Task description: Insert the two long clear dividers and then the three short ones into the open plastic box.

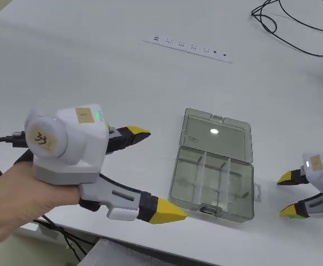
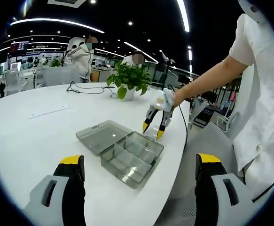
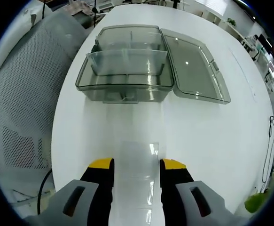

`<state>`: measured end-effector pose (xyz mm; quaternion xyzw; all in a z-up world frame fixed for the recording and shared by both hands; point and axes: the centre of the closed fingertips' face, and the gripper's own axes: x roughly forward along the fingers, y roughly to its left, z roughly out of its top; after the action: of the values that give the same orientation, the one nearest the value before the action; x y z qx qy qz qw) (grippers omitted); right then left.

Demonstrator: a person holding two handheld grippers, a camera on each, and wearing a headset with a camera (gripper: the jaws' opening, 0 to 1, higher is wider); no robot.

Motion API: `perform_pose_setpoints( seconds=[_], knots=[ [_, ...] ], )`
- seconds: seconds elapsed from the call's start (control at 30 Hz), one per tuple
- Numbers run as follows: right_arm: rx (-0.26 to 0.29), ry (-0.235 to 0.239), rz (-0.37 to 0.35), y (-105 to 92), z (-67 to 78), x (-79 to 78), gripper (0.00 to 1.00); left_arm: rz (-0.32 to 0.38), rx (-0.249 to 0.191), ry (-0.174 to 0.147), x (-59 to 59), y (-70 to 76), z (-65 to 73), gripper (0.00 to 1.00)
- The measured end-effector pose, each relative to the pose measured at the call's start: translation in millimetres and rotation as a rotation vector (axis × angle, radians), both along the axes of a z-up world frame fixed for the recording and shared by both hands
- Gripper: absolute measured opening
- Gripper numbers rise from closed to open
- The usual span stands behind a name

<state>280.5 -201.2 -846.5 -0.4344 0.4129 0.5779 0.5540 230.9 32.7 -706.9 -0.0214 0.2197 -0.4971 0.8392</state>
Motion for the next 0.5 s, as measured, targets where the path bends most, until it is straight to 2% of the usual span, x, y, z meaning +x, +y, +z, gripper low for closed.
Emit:
perform_pose_setpoints(
  seconds=[0.5],
  knots=[
    [-0.009, -0.012, 0.003, -1.6, -1.0, 1.9, 0.33, -0.006, -0.005, -0.003, -2.7, -1.3, 0.0, 1.0]
  ],
)
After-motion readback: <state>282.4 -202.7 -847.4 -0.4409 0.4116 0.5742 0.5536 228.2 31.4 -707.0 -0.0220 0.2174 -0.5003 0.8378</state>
